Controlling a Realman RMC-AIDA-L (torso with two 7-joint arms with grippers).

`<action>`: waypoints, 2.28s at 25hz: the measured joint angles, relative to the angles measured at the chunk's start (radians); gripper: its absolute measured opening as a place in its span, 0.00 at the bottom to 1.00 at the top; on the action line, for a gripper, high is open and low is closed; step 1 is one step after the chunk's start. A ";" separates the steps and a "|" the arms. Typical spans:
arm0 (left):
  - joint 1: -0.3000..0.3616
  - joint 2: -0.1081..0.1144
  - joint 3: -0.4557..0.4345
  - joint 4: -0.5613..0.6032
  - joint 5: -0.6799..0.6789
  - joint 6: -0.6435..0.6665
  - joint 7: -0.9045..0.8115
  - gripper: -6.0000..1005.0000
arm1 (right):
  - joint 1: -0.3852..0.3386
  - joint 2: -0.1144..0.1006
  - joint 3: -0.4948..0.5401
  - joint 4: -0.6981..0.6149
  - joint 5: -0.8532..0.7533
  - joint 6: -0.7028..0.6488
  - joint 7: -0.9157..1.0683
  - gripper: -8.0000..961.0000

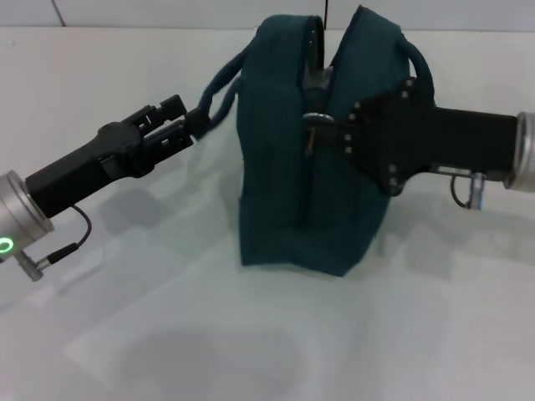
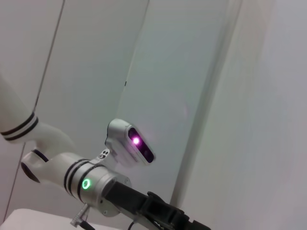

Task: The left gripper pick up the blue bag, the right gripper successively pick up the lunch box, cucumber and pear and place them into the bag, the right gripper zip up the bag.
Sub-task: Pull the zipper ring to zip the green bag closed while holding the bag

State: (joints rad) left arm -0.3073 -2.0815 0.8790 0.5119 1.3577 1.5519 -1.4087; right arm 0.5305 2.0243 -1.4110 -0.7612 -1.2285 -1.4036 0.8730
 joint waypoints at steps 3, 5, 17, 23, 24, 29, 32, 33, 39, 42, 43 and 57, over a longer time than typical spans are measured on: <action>0.010 0.000 0.000 0.000 -0.001 0.006 -0.001 0.77 | 0.037 0.004 -0.037 0.006 0.004 0.073 0.003 0.02; 0.011 0.000 0.000 0.000 -0.001 0.006 -0.001 0.77 | 0.046 0.004 -0.049 0.009 0.006 0.089 0.003 0.02; -0.031 -0.004 0.012 -0.021 0.020 0.030 -0.048 0.76 | 0.057 0.004 -0.080 0.026 0.029 0.119 -0.002 0.02; -0.071 -0.003 0.023 -0.061 0.032 0.030 -0.049 0.76 | 0.055 0.004 -0.080 0.027 0.036 0.117 -0.003 0.02; -0.075 -0.004 0.027 -0.061 0.038 0.030 -0.046 0.76 | 0.054 0.004 -0.080 0.027 0.040 0.116 -0.004 0.02; -0.077 -0.005 0.029 -0.062 0.047 0.025 -0.039 0.75 | 0.050 0.004 -0.080 0.027 0.053 0.112 -0.010 0.02; -0.076 -0.005 0.029 -0.062 0.050 0.024 -0.039 0.71 | 0.048 0.004 -0.081 0.026 0.054 0.111 -0.011 0.02; -0.075 -0.005 0.029 -0.062 0.050 0.024 -0.039 0.69 | 0.047 0.004 -0.081 0.026 0.054 0.111 -0.011 0.02; -0.073 -0.005 0.028 -0.063 0.050 0.022 -0.038 0.54 | 0.047 0.004 -0.082 0.026 0.054 0.110 -0.011 0.02; -0.073 -0.005 0.027 -0.063 0.048 0.023 -0.038 0.39 | 0.045 0.004 -0.082 0.026 0.055 0.110 -0.011 0.02; -0.073 -0.005 0.027 -0.063 0.048 0.023 -0.038 0.34 | 0.045 0.004 -0.082 0.026 0.058 0.111 -0.011 0.02; -0.095 -0.005 0.042 -0.064 0.050 0.029 -0.038 0.05 | 0.044 0.004 -0.082 0.021 0.098 0.110 -0.011 0.02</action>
State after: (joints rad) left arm -0.4018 -2.0864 0.9214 0.4479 1.4081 1.5812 -1.4464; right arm 0.5746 2.0279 -1.4926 -0.7399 -1.1310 -1.2937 0.8621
